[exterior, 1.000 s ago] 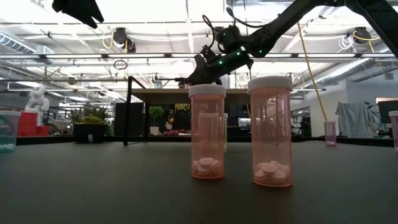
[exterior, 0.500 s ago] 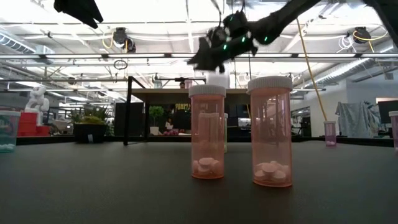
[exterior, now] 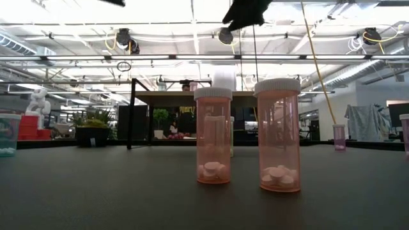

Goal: Pick and place medicine bottles onto shelf by color
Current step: Put the middle yellow pill bottle on the shelf

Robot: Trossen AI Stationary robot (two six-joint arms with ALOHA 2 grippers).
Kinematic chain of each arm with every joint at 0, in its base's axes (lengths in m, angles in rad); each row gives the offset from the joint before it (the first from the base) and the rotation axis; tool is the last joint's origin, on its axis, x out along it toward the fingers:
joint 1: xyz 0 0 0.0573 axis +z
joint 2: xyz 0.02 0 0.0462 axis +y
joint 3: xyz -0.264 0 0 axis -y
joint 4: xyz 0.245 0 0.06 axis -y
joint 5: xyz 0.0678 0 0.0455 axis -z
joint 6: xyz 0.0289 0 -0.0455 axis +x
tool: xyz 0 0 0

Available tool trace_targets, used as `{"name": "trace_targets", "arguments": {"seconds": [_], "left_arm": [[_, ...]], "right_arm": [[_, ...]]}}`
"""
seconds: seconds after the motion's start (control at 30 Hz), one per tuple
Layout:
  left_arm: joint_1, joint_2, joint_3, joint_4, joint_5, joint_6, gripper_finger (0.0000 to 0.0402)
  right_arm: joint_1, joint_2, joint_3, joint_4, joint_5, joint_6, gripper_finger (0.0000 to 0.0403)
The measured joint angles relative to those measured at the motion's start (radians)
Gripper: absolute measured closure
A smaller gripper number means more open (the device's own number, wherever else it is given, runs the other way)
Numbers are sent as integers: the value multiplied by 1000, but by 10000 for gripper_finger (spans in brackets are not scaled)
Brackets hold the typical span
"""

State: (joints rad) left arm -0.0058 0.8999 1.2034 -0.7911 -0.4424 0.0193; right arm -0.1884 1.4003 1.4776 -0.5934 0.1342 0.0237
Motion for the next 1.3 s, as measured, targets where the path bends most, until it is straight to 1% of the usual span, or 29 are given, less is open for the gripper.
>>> {"name": "trace_targets", "arguments": {"seconds": [0.1,0.17,0.27,0.33,0.4,0.5,0.6,0.67,0.73,0.87,0.93,1.03,1.1,1.2,1.3], "left_arm": [[12,23,0,102,91,81,158],[25,41,0,139,150,112,158],[40,63,0,162,213,132,158],[47,75,0,158,236,136,158],[53,78,0,140,242,139,158],[59,76,0,131,243,156,158],[66,73,0,131,250,162,158],[67,72,0,130,272,153,158],[67,72,0,127,285,134,158],[62,72,0,131,286,100,158],[62,72,0,147,257,98,158],[62,74,0,167,195,74,158],[63,76,0,175,178,62,158],[62,95,0,218,176,65,158],[62,122,0,246,176,75,158]], "right_arm": [[143,9,-13,-60,42,151,167],[233,23,-38,-52,63,228,167],[341,39,-81,-38,125,347,167],[395,38,-106,-48,171,445,167],[438,37,-129,-90,183,566,167],[495,32,-145,-229,179,739,167],[533,17,-145,-348,176,850,172],[546,-1,-145,-386,174,885,178],[548,-28,-145,-382,171,891,183],[540,-64,-145,-362,154,814,191],[528,-72,-145,-307,151,764,195],[492,-99,-145,-150,155,661,206],[458,-121,-143,-114,175,647,215],[405,-160,-143,-208,174,703,227],[371,-200,-143,-425,148,819,235]]}}
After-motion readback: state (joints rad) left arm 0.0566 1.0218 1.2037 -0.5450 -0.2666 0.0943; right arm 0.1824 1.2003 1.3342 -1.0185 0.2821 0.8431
